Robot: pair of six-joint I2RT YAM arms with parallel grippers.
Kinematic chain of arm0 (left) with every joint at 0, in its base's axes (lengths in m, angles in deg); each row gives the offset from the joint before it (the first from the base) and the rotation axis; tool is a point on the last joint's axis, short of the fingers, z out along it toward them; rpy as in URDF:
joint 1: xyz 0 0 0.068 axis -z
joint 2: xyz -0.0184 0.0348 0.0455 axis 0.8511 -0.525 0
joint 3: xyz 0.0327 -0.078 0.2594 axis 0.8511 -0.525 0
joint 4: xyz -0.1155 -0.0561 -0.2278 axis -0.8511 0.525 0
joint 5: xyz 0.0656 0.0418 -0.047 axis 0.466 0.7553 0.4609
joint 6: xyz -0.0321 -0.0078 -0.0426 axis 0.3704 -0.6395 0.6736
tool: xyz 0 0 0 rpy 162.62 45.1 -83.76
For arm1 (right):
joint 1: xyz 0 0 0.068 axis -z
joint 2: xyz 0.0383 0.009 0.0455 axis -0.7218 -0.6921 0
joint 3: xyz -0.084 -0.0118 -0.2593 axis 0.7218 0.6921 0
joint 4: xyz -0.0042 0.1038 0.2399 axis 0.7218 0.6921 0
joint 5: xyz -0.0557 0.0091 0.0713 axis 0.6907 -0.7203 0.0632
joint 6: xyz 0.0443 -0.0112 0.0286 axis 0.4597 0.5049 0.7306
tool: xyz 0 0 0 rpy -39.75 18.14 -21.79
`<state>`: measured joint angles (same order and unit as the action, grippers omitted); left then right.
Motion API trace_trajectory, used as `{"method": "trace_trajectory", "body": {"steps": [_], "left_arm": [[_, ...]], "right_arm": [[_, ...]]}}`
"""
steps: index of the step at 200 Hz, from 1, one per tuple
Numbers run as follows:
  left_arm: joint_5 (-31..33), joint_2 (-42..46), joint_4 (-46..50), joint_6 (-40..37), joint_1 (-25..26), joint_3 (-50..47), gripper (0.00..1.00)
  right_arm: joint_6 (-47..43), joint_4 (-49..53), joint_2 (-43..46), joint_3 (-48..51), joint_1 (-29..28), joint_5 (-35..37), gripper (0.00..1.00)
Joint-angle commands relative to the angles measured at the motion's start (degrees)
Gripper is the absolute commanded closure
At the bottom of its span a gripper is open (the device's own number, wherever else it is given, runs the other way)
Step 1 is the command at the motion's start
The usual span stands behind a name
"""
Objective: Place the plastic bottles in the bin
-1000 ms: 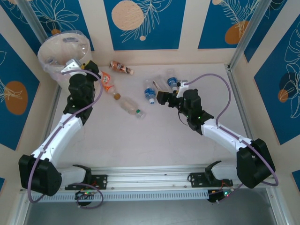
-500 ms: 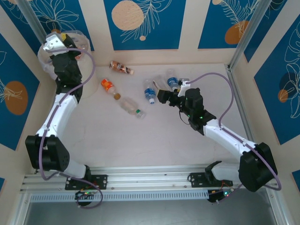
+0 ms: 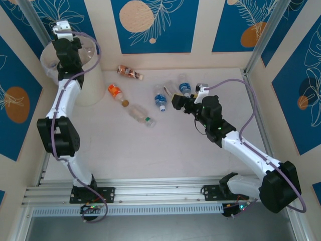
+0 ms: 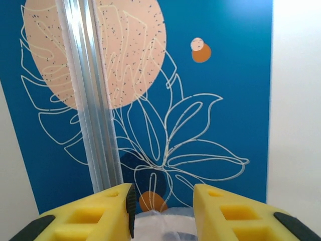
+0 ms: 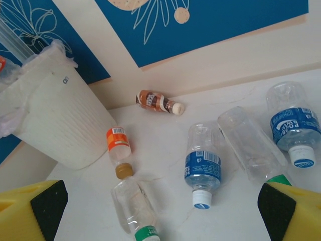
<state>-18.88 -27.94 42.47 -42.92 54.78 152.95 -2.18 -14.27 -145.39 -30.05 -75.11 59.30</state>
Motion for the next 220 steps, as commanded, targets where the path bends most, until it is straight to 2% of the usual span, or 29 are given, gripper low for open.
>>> {"method": "trace_trajectory", "body": {"steps": [1,27,93,102,115,131,144,156,166,220], "left_arm": [[-2.5,-4.0,5.5,-1.2,-1.5,7.4,1.00],[-4.0,-8.6,7.5,-1.0,-2.6,13.6,1.00],[-5.5,-18.3,4.3,4.8,-5.0,22.7,0.98],[-6.2,-19.7,4.3,6.0,-5.3,23.7,0.90],[-7.3,-21.3,4.7,7.3,-5.4,25.0,0.61],[-11.9,-22.3,9.2,11.5,-5.7,28.4,0.23],[-18.3,-22.7,16.3,17.8,-6.1,33.2,0.07],[-24.4,-22.4,20.8,22.0,-6.2,36.5,0.00],[-27.8,-21.8,22.6,24.7,-6.1,37.9,0.00],[-33.4,-14.8,31.3,33.9,-6.1,34.4,0.00]], "right_arm": [[0.1,-0.3,-1.9,-1.5,-0.5,2.2,0.00],[0.3,0.0,-5.1,-3.2,-0.6,2.1,0.00],[-1.6,2.3,-13.5,-10.2,-1.3,1.1,0.00],[-2.0,2.6,-14.6,-11.1,-1.4,1.1,0.00],[-2.4,3.0,-15.9,-12.2,-1.7,1.2,0.00],[-3.0,3.5,-17.3,-13.6,-1.9,1.1,0.00],[-3.5,3.9,-18.5,-14.7,-2.3,1.1,0.01],[-4.0,4.3,-19.4,-15.6,-2.6,1.0,0.00],[-4.2,4.6,-20.0,-16.1,-2.9,1.0,0.00],[-5.5,6.3,-23.0,-17.1,-2.3,1.8,0.01]]}}
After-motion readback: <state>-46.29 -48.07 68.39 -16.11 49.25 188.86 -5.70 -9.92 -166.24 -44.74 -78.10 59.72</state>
